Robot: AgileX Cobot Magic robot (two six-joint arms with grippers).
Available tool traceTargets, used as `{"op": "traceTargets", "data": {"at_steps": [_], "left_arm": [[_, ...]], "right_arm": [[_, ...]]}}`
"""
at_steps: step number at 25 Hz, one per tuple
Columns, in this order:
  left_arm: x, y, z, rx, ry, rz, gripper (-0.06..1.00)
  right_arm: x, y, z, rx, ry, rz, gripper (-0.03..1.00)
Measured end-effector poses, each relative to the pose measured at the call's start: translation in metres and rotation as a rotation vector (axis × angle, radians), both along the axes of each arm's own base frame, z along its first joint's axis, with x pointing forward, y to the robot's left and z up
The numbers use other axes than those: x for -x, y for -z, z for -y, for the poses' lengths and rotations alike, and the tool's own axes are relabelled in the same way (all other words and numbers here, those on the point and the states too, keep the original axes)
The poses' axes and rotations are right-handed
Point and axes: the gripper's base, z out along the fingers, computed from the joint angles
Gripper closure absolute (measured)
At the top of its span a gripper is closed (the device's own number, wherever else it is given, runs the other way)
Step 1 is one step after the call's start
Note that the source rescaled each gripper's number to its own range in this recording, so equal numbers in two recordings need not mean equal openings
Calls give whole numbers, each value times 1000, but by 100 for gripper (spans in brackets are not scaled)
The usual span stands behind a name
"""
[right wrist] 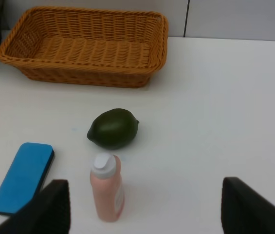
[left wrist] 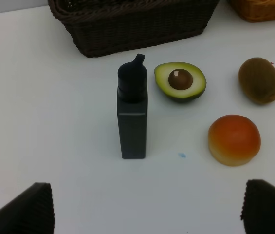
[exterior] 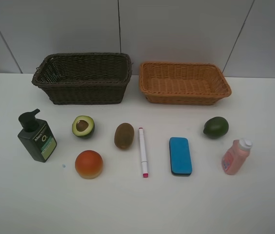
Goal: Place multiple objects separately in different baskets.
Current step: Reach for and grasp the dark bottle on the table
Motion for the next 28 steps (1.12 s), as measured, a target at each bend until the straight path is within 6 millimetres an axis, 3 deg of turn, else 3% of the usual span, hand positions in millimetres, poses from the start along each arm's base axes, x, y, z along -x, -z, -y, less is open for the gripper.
{"op": "traceTargets", "data": {"at_steps": [28], "left_arm": [[-5,0,0,15,-19,-37,3]], "right_arm": [[0,0,0,0,0,0,22]]}}
